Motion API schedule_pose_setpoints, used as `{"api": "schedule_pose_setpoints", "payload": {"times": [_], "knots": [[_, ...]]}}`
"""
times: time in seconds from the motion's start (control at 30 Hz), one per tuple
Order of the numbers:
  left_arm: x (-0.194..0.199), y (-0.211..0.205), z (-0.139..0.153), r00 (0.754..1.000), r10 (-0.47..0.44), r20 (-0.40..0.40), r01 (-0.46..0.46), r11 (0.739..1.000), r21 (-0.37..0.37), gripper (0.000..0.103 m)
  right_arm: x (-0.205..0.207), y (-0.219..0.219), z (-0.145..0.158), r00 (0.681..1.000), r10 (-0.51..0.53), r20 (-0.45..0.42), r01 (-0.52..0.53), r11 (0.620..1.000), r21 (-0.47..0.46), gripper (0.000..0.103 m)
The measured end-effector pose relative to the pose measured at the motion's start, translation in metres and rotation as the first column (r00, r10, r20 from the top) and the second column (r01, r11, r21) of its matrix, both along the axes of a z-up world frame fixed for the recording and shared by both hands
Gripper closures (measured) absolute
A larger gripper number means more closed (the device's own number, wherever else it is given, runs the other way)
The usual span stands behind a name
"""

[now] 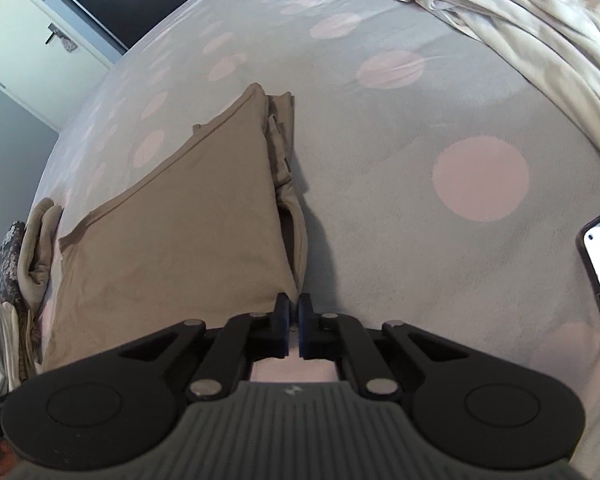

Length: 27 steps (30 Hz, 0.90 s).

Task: Fold clothes

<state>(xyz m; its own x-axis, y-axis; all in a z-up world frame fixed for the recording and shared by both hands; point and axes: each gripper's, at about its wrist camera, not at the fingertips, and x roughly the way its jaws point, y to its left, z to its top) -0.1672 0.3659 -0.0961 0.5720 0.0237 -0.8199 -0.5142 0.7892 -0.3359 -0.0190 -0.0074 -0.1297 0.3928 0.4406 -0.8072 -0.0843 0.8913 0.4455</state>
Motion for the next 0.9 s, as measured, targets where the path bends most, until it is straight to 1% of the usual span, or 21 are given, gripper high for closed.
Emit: {"api": "schedule_pose_setpoints", "payload": {"times": [0.1,0.2,0.27,0.33,0.43,0.6,0.73,0.83,0.9], "knots": [[-0.003,0.005,0.019,1.000,0.002,-0.015,-0.003,1.000,-0.027,0.100,-0.003,-0.003,0.023,1.000,0.025,0.004,-0.025,1.000,-0.016,0.099],[-0.011,0.007,0.032,0.999,-0.006,-0.046,0.003,0.997,-0.071,0.100,-0.010,-0.006,0.044,0.999,0.040,-0.021,-0.041,0.998,-0.046,0.099],[-0.018,0.007,0.038,0.998,-0.015,-0.068,0.008,0.995,-0.100,0.100,-0.019,-0.011,0.052,0.998,0.044,-0.045,-0.047,0.997,-0.060,0.099],[-0.029,0.002,0.040,0.995,-0.027,-0.100,0.016,0.994,-0.112,0.100,-0.032,-0.016,0.055,0.996,0.054,-0.073,-0.061,0.994,-0.087,0.099],[-0.047,-0.007,0.042,0.988,-0.046,-0.150,0.027,0.992,-0.126,0.100,-0.055,-0.026,0.052,0.990,0.065,-0.126,-0.080,0.989,-0.121,0.099],[-0.076,-0.030,0.038,0.969,-0.101,-0.225,0.075,0.990,-0.120,0.100,-0.091,-0.037,0.047,0.983,0.084,-0.161,-0.118,0.968,-0.220,0.099],[-0.087,-0.048,0.026,0.944,-0.151,-0.292,0.131,0.988,-0.087,0.100,-0.110,-0.037,0.029,0.970,0.129,-0.205,-0.186,0.939,-0.289,0.099],[-0.083,-0.058,0.013,0.920,-0.181,-0.347,0.176,0.983,-0.048,0.100,-0.112,-0.031,0.010,0.962,0.148,-0.231,-0.221,0.917,-0.331,0.099],[-0.079,-0.063,0.000,0.902,-0.199,-0.384,0.205,0.978,-0.025,0.099,-0.111,-0.025,0.000,0.961,0.162,-0.226,-0.237,0.902,-0.361,0.099]]}}
